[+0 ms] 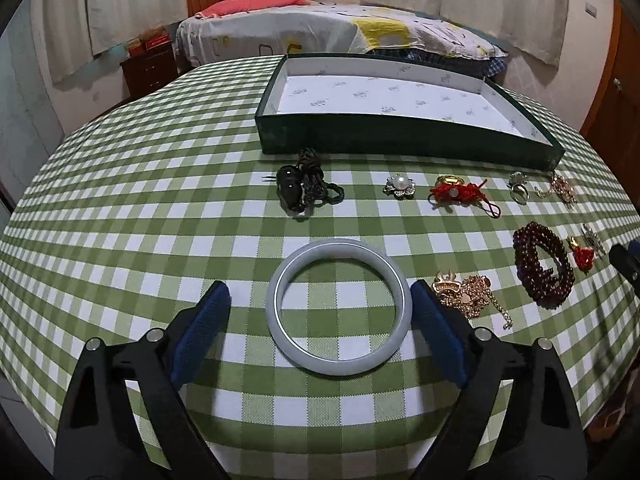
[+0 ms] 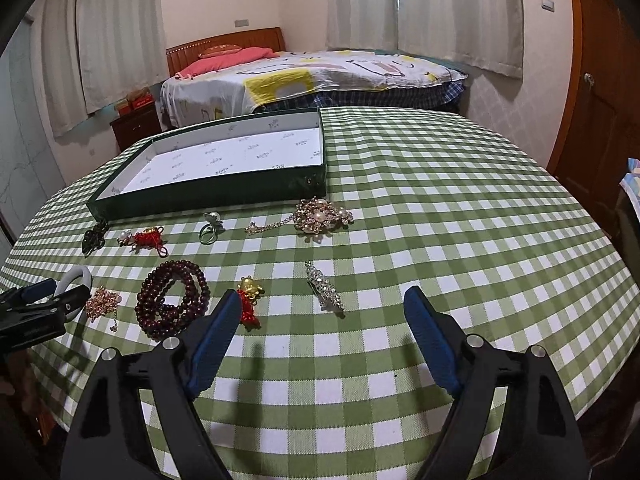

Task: Organize jewelry
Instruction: 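Grasp the pale jade bangle with the left tool while the right tool grasps the red-tasseled charm, then carry the bangle and the red charm in both tools over the green box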

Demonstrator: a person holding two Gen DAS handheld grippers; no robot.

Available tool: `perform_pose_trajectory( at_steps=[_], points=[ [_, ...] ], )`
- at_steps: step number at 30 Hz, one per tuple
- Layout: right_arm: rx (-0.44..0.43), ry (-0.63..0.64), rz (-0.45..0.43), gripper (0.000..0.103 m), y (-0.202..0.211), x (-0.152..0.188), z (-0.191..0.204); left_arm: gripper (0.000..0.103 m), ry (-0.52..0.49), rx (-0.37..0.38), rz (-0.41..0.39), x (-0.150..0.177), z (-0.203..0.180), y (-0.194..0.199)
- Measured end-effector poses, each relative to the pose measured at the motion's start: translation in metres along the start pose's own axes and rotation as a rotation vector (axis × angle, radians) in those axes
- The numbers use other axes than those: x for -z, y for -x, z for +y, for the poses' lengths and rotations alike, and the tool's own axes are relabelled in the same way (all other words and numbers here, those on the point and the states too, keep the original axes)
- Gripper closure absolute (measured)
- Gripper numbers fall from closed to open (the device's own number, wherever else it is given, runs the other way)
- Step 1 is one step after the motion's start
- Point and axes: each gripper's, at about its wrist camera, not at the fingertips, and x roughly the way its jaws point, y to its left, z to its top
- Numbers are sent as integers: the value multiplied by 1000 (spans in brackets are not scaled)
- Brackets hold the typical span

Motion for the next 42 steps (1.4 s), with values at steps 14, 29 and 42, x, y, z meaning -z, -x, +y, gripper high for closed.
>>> perform_pose_trajectory(
  at_steps=[14, 29, 42],
  points=[
    [-38, 40, 30, 34, -11, -3, 16, 34, -8, 5, -27, 7, 3, 9],
    [-73, 117, 108, 63, -33, -4, 40, 34, 50, -58, -9, 5, 31, 13],
    [-124, 124, 113, 92, -24, 2, 41, 34, 58, -45, -11, 4, 29, 18]
  ],
)
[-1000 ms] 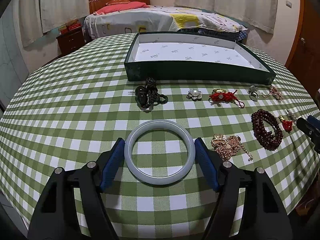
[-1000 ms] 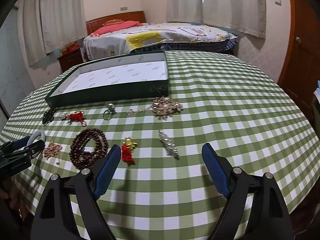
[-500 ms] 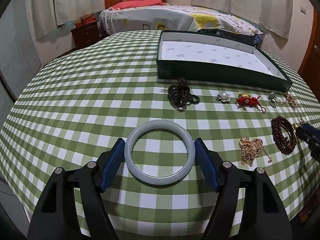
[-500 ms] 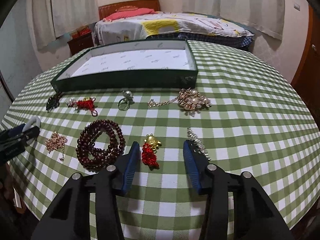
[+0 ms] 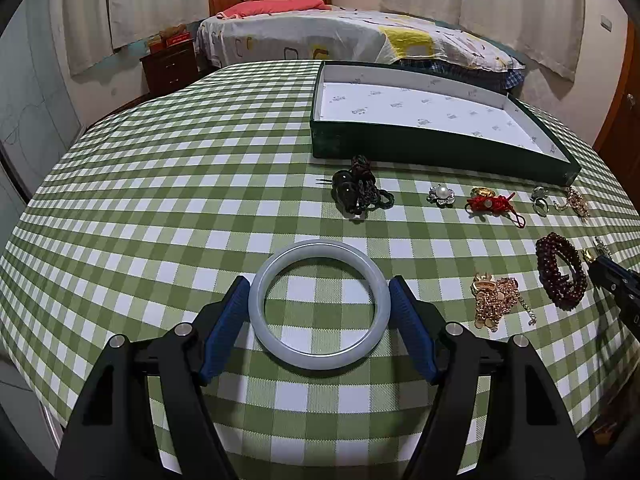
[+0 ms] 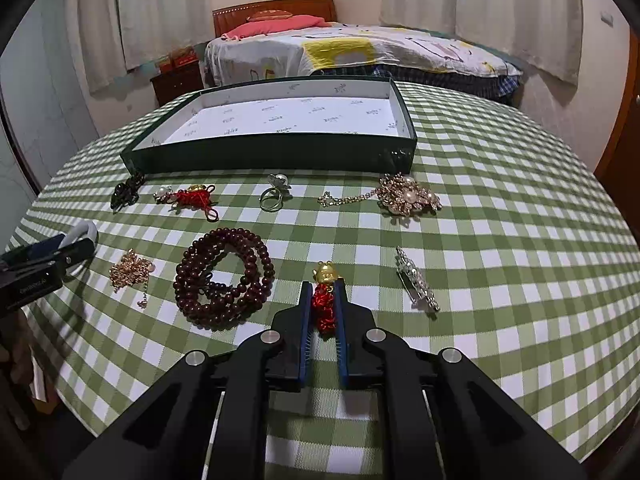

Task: Organize jewelry
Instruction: 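Carry the bangle and the red charm in both tools over the green box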

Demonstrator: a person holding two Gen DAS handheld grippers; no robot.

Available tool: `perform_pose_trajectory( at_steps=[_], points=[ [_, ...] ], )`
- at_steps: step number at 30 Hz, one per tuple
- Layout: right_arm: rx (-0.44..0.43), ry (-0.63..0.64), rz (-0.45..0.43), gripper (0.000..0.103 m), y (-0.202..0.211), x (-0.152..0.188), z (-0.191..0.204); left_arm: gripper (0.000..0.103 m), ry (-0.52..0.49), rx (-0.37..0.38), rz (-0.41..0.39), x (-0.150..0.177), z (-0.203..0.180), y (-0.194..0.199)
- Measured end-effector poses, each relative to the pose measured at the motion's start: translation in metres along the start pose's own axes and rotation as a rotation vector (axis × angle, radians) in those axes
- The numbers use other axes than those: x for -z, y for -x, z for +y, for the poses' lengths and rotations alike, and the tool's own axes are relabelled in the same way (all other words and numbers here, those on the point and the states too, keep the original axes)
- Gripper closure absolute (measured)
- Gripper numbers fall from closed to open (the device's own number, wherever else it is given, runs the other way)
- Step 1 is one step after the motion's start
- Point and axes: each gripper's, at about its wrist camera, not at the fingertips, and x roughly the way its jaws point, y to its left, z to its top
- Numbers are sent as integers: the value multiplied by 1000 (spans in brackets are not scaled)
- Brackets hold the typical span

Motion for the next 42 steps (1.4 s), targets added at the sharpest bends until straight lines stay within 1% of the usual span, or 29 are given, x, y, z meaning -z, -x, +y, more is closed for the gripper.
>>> perform_pose_trajectory(
  at_steps=[8, 17, 28, 32, 35, 37, 42],
  points=[
    [-10, -9, -43, 93, 17, -4, -1, 34, -5, 17, -17, -3, -6, 11],
    [-21, -9, -89, 93, 33, -14, 2, 34, -12, 40, -67, -17, -13, 31],
    [-43, -26, -125, 93, 36, -32, -1, 34, -15, 71, -81, -33, -21, 36],
    [-47, -24, -157, 93, 37, -48, -2, 34, -25, 74, -95, -44, -26, 36],
    [-46, -19, -191, 93, 36, -67, -4, 34, -30, 83, -108, -55, -30, 34],
    [-43, -15, -214, 93, 34, -80, -5, 34, -28, 94, -119, -67, -33, 32],
    [-39, -15, -264, 93, 23, -114, -8, 34, -52, 104, -185, -103, -48, 24]
  ],
)
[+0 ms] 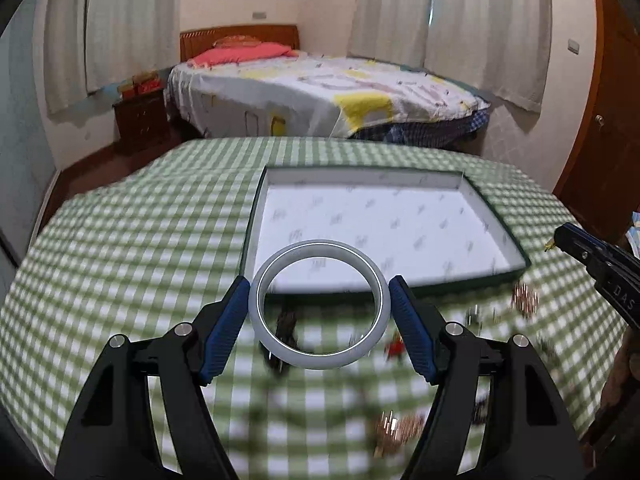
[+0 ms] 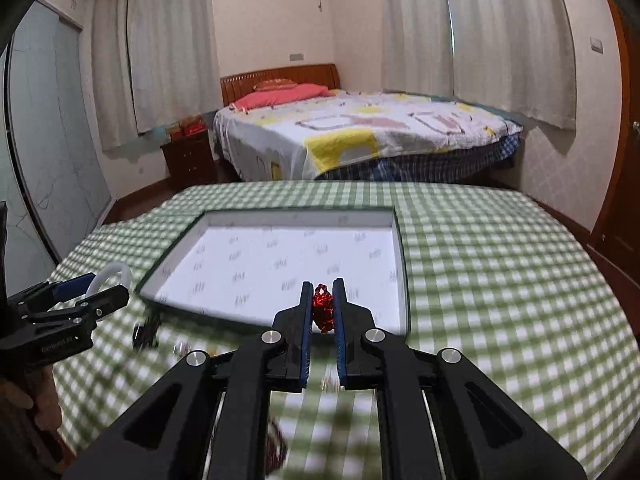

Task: Organize jewelry
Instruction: 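Carry the bangle and the red charm in both tools over the green box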

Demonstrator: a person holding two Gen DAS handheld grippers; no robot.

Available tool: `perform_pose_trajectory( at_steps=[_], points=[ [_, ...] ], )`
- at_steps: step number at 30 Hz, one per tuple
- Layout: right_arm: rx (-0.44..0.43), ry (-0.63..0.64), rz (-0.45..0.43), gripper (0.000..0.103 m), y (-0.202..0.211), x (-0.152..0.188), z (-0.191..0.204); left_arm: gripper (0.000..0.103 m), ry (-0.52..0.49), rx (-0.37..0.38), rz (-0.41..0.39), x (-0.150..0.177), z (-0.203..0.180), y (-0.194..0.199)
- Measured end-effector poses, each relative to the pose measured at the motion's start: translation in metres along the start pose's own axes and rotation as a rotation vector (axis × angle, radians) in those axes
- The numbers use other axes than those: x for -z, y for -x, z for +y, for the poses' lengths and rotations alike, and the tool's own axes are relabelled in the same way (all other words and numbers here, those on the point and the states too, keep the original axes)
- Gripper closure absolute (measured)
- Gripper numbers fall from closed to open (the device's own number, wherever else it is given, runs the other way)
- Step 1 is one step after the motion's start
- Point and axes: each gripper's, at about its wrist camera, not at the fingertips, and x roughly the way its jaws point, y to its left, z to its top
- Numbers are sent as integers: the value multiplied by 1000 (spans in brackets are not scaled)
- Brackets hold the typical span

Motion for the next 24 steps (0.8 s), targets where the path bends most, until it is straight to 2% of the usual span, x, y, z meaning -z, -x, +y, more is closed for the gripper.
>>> perform_pose_trajectory(
  at_steps=[5, 8, 15, 21, 24],
  points=[
    [12, 3, -27, 93, -26, -23, -5, 34, -25, 6, -30, -29, -8, -29],
    [17, -3, 12, 93, -52, -22, -11, 34, -32, 1, -19, -36, -9, -55],
    [22, -12, 138, 93, -96, 2, -16, 34, -28, 11, 111, -27, -5, -116],
    [30, -20, 208, 92, -115, 11, -20, 34, -12, 22, 194, -15, 1, -139],
    [32, -24, 217, 92, -117, 13, -21, 33, -16, 9, 194, -12, 2, -141]
  ],
)
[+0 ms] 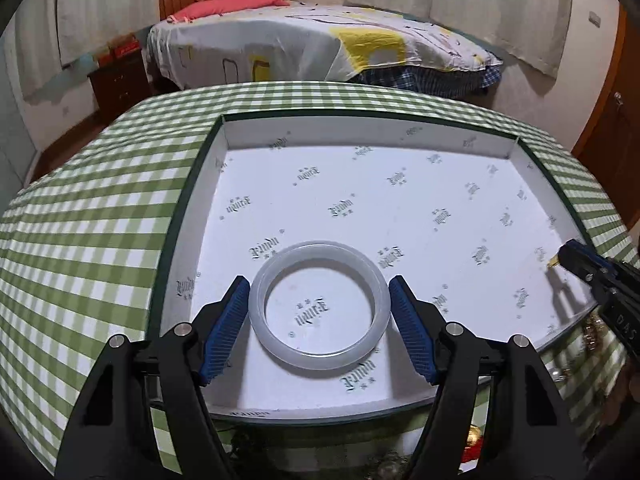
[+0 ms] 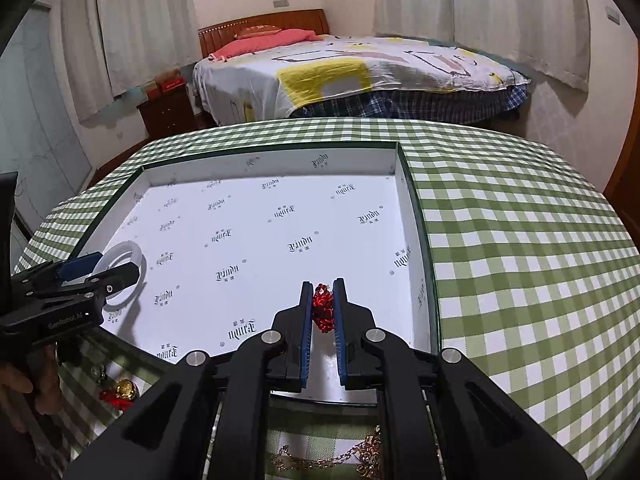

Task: Organize jewelry
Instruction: 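Open both tools to drop the bangle and red charm into the box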

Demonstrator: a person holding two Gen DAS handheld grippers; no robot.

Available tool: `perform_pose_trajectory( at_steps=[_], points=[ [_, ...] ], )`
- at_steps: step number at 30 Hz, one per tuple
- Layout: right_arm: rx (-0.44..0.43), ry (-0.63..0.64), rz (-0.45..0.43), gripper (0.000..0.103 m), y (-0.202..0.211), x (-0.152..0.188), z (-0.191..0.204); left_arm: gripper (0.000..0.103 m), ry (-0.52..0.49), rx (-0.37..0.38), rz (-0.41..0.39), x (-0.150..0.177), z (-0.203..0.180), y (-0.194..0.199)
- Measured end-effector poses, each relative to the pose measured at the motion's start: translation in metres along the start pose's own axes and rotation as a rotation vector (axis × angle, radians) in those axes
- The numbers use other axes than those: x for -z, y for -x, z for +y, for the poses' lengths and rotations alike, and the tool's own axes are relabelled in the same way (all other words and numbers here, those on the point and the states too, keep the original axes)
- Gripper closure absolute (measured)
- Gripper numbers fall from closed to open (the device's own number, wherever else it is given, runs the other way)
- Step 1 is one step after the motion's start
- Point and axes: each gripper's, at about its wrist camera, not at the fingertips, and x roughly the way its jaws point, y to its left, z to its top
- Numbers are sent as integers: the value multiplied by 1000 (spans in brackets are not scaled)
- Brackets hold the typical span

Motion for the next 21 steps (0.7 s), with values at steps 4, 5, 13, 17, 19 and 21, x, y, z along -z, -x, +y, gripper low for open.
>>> perform_pose_trajectory(
  at_steps=[4, 5, 13, 17, 19, 21],
  points=[
    [5, 4, 7, 91, -3, 0, 1, 28, -18, -7, -19, 0, -2, 2],
    [5, 0, 9, 91, -4, 0, 0, 25, -18, -9, -24, 0, -2, 2],
    [2, -19, 13, 70, -3, 0, -4, 23, -30, -9, -34, 3, -6, 3],
    [10, -22, -7, 58, 1, 0, -5, 20, -26, -6, -43, 3, -6, 5],
    [14, -16, -7, 58, 3, 2, -5, 20, -25, -5, -45, 4, -6, 6],
    [14, -16, -10, 58, 6, 2, -3, 20, -22, -4, -47, 5, -6, 10]
  ],
)
